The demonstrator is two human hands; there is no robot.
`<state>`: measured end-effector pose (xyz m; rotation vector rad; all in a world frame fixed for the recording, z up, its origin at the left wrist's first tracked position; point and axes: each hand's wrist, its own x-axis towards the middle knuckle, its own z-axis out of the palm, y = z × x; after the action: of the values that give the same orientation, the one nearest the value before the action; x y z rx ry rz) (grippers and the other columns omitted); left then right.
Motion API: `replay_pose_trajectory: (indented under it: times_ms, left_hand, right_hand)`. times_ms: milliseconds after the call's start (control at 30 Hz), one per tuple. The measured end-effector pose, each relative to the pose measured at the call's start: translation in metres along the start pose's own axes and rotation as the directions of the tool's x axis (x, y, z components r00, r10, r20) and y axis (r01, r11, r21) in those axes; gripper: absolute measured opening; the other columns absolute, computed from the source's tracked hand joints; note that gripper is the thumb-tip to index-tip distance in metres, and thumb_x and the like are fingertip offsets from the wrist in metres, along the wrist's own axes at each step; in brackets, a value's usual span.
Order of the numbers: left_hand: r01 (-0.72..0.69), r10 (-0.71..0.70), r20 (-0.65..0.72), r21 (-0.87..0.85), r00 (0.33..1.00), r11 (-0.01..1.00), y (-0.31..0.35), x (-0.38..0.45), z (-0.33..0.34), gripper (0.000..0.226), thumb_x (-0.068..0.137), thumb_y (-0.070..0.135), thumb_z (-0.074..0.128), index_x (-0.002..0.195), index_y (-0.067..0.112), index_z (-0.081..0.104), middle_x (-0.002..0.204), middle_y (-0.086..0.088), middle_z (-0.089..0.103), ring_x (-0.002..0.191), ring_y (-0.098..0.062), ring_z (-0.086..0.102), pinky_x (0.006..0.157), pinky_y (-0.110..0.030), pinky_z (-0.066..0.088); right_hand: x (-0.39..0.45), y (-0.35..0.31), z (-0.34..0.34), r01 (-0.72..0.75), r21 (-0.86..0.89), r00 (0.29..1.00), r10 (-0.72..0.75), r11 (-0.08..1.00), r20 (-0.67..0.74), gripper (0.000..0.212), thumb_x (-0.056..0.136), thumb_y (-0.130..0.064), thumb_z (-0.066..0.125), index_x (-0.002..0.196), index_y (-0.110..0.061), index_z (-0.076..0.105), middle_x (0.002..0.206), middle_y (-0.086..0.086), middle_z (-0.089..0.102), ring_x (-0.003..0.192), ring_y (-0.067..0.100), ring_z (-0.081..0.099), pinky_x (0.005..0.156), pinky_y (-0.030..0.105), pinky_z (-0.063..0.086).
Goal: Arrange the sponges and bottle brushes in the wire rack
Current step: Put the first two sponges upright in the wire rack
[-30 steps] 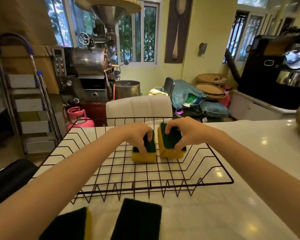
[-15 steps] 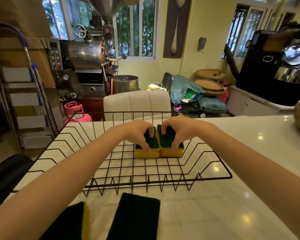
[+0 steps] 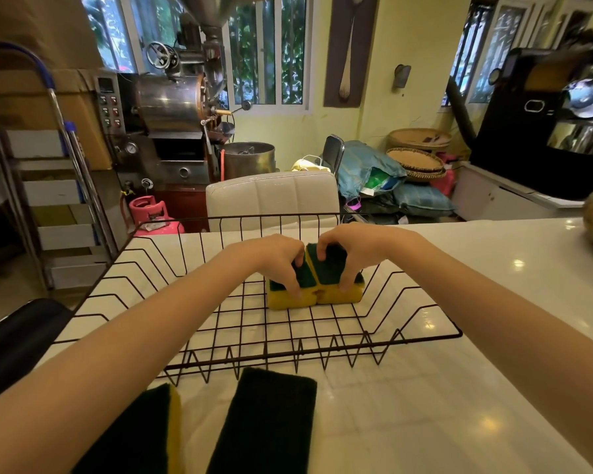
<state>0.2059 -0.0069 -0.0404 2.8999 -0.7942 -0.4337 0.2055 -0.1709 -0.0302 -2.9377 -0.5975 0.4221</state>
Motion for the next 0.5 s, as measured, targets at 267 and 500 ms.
replay_pose_trajectory:
  times_ms: [267,500]
  left_hand:
    - [-0.003,0.003,-0.005,-0.062,1.0,0.998,-0.004,-0.007,0.001,0.047,0.074,0.025,0.069,0.113,0.014,0.044,0.104,-0.001,0.044,0.092,-0.018,0.043,0.076,-0.029,0.038]
    - [-0.025,0.023,-0.041,-0.045,0.999,0.999,-0.002,-0.021,0.004,0.05,0.076,0.03,0.067,0.118,0.015,0.044,0.121,-0.009,0.05,0.096,-0.017,0.044,0.081,-0.028,0.04]
  right_hand:
    - [-0.004,-0.006,0.006,-0.01,-0.037,1.0,0.009,0.999,-0.03,0.061,0.065,-0.021,0.078,0.119,-0.02,0.05,0.124,0.008,0.047,0.098,0.019,0.042,0.077,0.029,0.038]
    - [-0.015,-0.016,0.013,-0.035,-0.158,0.997,0.023,0.987,-0.078,0.061,0.071,-0.031,0.072,0.126,-0.019,0.049,0.117,0.01,0.041,0.11,0.027,0.038,0.083,0.032,0.04]
